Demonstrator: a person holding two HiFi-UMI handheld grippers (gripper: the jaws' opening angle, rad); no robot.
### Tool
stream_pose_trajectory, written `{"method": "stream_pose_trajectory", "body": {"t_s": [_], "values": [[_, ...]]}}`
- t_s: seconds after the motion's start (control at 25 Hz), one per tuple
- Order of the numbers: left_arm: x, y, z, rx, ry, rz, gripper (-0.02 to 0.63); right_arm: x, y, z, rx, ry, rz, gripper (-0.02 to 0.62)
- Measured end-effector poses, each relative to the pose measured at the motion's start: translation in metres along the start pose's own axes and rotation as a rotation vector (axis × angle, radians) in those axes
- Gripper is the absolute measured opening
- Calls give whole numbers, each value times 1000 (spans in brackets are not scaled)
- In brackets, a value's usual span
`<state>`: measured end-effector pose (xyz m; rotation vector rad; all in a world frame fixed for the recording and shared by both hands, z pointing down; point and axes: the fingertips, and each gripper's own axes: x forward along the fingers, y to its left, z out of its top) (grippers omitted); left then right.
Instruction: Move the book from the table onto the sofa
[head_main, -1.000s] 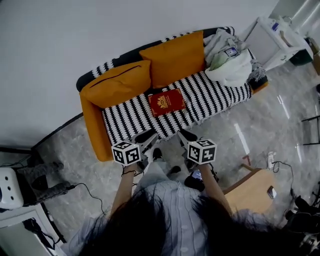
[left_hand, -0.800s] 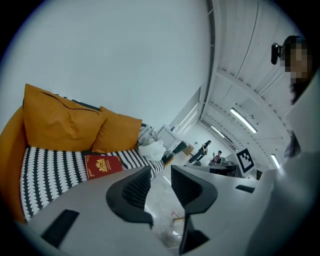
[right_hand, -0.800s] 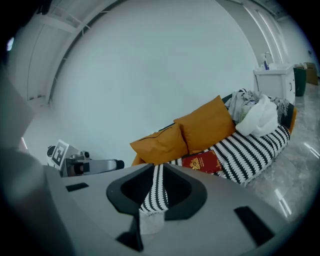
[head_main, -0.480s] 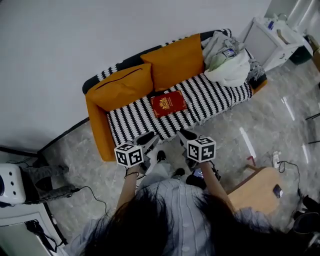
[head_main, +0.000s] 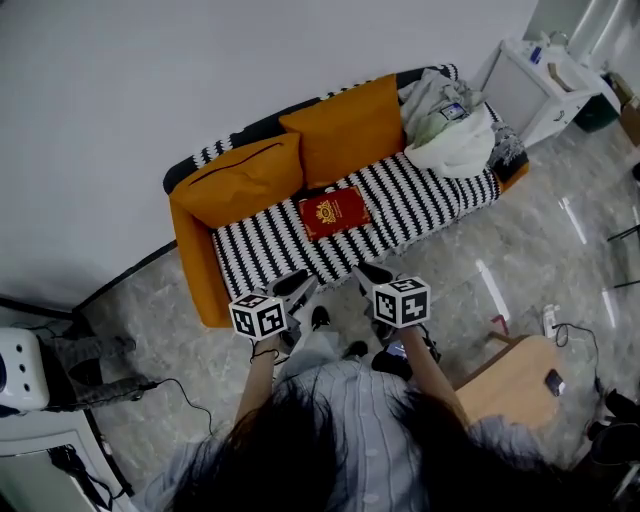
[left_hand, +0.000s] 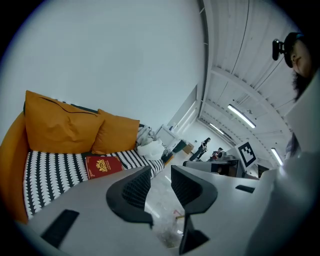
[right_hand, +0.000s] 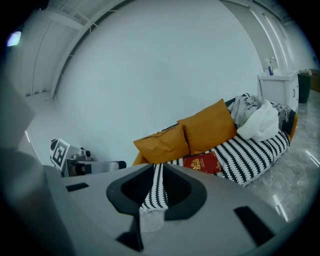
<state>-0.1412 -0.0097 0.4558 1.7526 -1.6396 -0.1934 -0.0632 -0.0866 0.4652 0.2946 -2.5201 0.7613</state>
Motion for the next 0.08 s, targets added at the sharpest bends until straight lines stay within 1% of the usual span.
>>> {"method": "stream_pose_trajectory", "body": {"t_s": [0.08], "values": [[0, 3, -2, -4, 0, 1, 137, 1, -2, 0, -1, 1, -4, 66]]}}
